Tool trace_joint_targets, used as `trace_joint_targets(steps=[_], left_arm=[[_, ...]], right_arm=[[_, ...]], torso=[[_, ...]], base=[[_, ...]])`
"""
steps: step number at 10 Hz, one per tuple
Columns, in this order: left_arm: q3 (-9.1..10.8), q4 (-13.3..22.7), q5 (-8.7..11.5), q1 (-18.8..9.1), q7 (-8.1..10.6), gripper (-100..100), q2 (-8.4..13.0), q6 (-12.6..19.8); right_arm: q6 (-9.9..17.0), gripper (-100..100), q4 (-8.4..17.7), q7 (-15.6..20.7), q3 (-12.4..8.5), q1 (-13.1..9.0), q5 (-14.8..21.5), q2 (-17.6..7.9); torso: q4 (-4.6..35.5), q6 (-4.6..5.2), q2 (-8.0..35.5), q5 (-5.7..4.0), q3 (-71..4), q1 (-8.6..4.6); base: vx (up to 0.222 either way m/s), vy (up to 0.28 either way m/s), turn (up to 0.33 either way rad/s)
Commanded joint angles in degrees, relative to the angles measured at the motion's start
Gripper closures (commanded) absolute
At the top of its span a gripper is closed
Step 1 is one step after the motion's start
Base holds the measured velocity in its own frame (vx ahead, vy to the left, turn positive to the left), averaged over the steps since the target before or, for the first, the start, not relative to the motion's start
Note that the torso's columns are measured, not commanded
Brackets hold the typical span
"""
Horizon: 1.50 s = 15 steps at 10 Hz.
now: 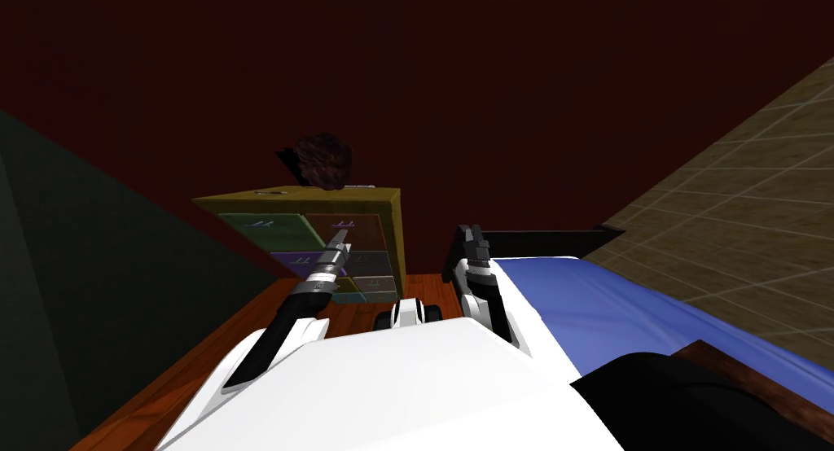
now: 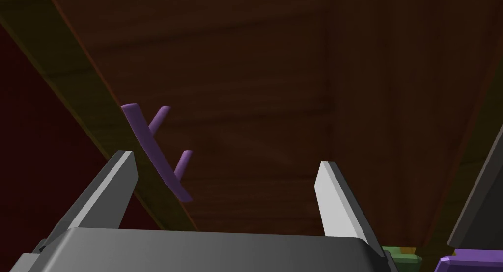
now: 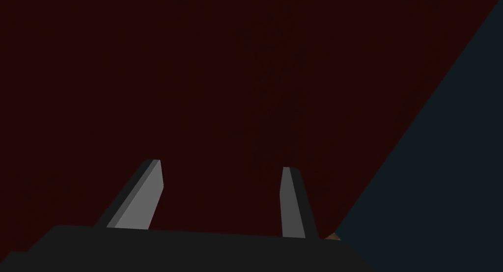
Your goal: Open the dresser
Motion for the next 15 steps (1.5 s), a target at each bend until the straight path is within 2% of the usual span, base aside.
trace_joint_targets(steps=[1, 2, 3, 6, 7, 8, 9, 10, 11, 15], left_arm=[[-0.33, -4.1, -0.2, 0.3, 0.27, -100, 0.6, 2.0], [-0.37, -5.0, -0.3, 0.4, 0.3, -100, 0.7, 2.2], [-0.19, -3.9, -0.2, 0.1, 0.34, -100, 0.6, 1.7], [0.47, -5.3, -0.2, -2.2, 0.82, -100, 1.3, 5.5], [0.41, -5.0, -0.2, -1.8, 0.75, -100, 1.2, 4.6], [0.02, -4.4, -0.2, -0.6, 0.5, 100, 0.8, 3.0], [-0.13, -4.1, -0.2, -0.1, 0.4, 100, 0.7, 2.2], [0.07, -5.0, -0.3, -1.0, 0.5, 100, 0.6, 2.4], [0.12, -5.4, -0.2, -1.7, 0.74, 100, 1.2, 3.9], [0.15, -5.5, 0.0, -2.4, 1.08, 100, 2.0, 6.4]], right_arm=[[0.0, 0, 0.0, 0.0, 0.0, 0.0, 0.0, 0.0], [0.0, 0, 0.0, 0.0, 0.0, 0.0, 0.0, 0.0], [0.0, 0, 0.0, 0.0, 0.0, 0.0, 0.0, 0.0], [0.0, 0, 0.0, 0.0, 0.0, 0.0, 0.0, 0.0], [0.0, 0, 0.0, 0.0, 0.0, 0.0, 0.0, 0.0], [0.0, 0, 0.0, 0.0, 0.0, 0.0, 0.0, 0.0], [0.0, 0, 0.0, 0.0, 0.0, 0.0, 0.0, 0.0], [0.0, 0, 0.0, 0.0, 0.0, 0.0, 0.0, 0.0], [0.0, 0, 0.0, 0.0, 0.0, 0.0, 0.0, 0.0], [0.0, 0, 0.0, 0.0, 0.0, 0.0, 0.0, 0.0]], torso=[[0.0, 0.0, 0.0, 0.0, 0.0, 0.01], [0.0, 0.0, 0.0, 0.01, 0.0, 0.03], [0.0, 0.0, 0.0, 0.01, 0.0, 0.04], [0.0, 0.0, -0.1, 0.0, -0.1, 0.01], [0.0, 0.0, -0.1, 0.0, -0.1, 0.0], [0.0, 0.0, 0.0, 0.0, 0.0, -0.02], [0.0, -0.01, 0.2, 0.03, 0.2, -0.01], [-0.3, 0.06, 0.0, 0.23, 0.1, 0.07], [-0.5, 0.06, -0.4, 0.26, -0.1, 0.16], [-0.4, 0.0, -0.4, 0.21, -0.2, 0.17]], base=[[0.026, -0.032, -0.024], [0.017, -0.021, -0.015], [0.006, -0.008, -0.001], [0.048, 0.001, -0.02], [0.03, 0.004, -0.004], [-0.028, 0.004, 0.031], [-0.044, 0.005, 0.037], [-0.026, 0.0, 0.009], [-0.138, -0.01, 0.011], [-0.136, 0.012, 0.0]])
